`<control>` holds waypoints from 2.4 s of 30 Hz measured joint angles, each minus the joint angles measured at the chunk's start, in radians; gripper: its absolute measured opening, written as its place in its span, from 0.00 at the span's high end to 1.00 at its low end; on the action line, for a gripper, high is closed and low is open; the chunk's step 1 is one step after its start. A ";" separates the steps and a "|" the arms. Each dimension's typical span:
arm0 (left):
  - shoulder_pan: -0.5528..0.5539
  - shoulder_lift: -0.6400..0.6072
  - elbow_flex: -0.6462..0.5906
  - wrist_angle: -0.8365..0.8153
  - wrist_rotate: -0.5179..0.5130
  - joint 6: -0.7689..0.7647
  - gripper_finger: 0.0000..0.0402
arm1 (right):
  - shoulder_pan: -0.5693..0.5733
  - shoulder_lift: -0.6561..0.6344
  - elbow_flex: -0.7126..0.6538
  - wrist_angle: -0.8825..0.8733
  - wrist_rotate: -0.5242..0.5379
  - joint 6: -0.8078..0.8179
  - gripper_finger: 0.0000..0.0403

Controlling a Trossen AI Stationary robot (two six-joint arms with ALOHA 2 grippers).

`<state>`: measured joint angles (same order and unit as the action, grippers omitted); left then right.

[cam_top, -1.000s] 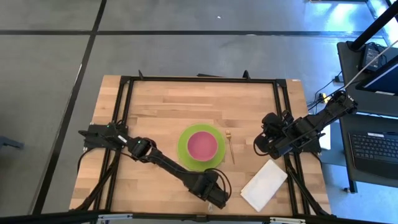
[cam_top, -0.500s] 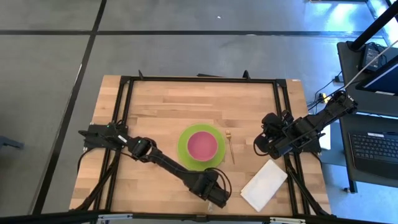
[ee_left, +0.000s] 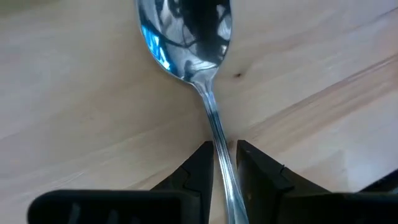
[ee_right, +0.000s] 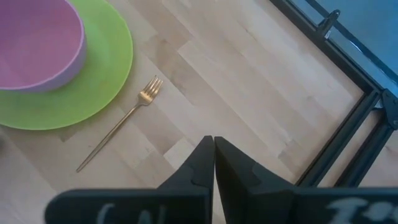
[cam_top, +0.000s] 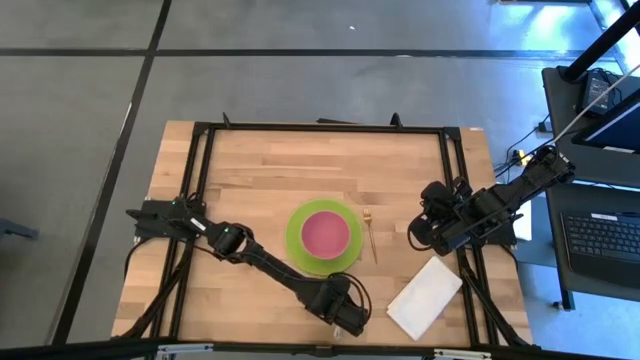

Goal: Set table place
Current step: Put the spoon into the pink bowl

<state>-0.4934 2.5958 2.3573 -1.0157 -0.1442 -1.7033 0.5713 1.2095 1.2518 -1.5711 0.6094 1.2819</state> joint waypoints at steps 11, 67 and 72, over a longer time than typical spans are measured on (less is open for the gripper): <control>0.012 0.009 -0.037 -0.002 0.012 -0.011 0.93 | 0.000 0.000 0.000 0.000 0.000 -0.006 0.96; 0.587 -0.407 -0.377 -0.555 0.717 1.174 1.00 | -0.021 0.000 0.000 0.003 0.099 -0.028 0.96; 0.578 -0.407 -0.451 -0.530 0.712 1.176 1.00 | -0.021 0.000 0.000 0.005 0.105 -0.029 0.96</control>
<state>0.0849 2.1891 1.9062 -1.5462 0.5682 -0.5273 0.5499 1.2093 1.2518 -1.5665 0.7143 1.2526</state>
